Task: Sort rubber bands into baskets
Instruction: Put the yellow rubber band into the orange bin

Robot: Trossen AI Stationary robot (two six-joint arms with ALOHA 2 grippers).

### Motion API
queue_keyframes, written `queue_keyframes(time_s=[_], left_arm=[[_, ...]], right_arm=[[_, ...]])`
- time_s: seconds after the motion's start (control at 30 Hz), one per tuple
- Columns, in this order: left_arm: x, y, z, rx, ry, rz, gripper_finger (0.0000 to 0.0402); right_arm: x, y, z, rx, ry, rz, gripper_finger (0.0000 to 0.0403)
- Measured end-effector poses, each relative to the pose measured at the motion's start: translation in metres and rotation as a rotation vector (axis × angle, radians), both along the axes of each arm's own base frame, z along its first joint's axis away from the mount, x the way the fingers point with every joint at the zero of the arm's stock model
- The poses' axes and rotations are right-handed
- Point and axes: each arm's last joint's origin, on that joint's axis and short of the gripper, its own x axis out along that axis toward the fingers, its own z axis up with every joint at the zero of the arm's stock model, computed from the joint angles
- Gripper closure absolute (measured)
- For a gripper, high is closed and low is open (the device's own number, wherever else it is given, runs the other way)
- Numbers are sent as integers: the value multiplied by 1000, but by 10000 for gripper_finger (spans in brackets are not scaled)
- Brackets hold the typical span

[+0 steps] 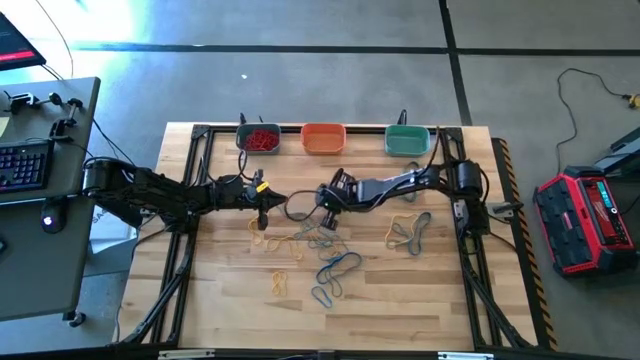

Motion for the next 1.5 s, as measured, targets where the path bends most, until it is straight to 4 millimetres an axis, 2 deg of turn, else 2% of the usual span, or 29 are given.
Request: queue_keyframes(time_s=[0.2,0.43,0.77,0.93,1.33,1.5], left_arm=[[1,0,2,11,-12,-2,394],[1,1,2,30,-16,23,394],[1,1,3,13,-27,23,394],[2,2,5,26,-43,28,394],[2,2,6,27,-53,29,394],[2,2,6,20,-53,30,394]], right_arm=[[2,-14,31,-43,92,24,401],[10,-43,69,-150,76,82,402],[2,-115,78,-264,69,124,403],[-1,-140,81,-293,13,142,403],[3,-165,119,-393,-53,168,403],[0,-171,123,-406,-36,173,403]])
